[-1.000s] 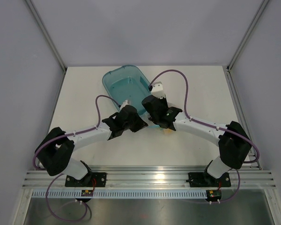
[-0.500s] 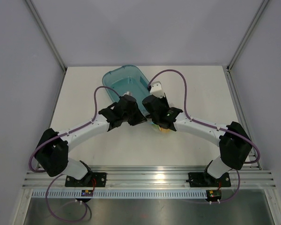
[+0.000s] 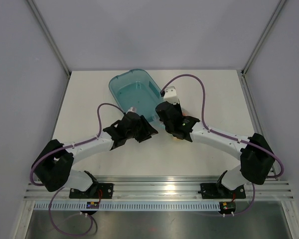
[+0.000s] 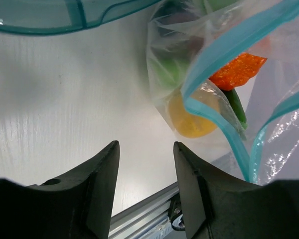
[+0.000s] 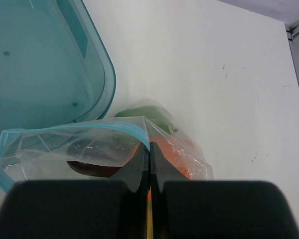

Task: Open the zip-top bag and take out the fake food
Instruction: Open the zipper of the food storage bag at the center of the board.

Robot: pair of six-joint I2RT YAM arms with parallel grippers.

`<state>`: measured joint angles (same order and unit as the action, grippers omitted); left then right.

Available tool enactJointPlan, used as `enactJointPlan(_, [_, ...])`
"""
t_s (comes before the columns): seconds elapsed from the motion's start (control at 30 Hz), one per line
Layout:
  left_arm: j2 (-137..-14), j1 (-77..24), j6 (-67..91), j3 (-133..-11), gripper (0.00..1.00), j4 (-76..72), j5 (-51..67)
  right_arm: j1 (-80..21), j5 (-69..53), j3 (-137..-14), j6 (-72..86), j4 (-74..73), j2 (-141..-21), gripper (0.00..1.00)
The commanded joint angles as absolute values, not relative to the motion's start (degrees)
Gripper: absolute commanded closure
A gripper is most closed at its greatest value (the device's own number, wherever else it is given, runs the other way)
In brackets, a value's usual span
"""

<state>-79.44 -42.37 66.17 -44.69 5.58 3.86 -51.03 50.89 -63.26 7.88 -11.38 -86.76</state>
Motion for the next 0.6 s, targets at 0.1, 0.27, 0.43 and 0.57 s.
enactJointPlan(0.1, [-76.6, -44.2, 71.8, -37.3, 0.48, -16.3, -2.8, -51.2, 50.5, -62.6, 9.6, -7.7, -83.6, 1.0])
enactJointPlan(0.27, [-77.9, -44.6, 70.3, -37.4, 0.4, -22.1, -4.0, -51.2, 49.7, -62.5, 9.6, -7.7, -83.7, 1.0])
enactJointPlan(0.43, [-80.8, -45.0, 71.3, -37.8, 0.35, -24.6, -4.8, -51.2, 49.4, -62.2, 9.7, -7.8, -83.1, 1.0])
enactJointPlan(0.57, [-82.2, -45.1, 74.0, -37.9, 0.35, -26.2, -4.7, -51.2, 49.4, -62.1, 9.7, -7.7, -82.8, 1.0])
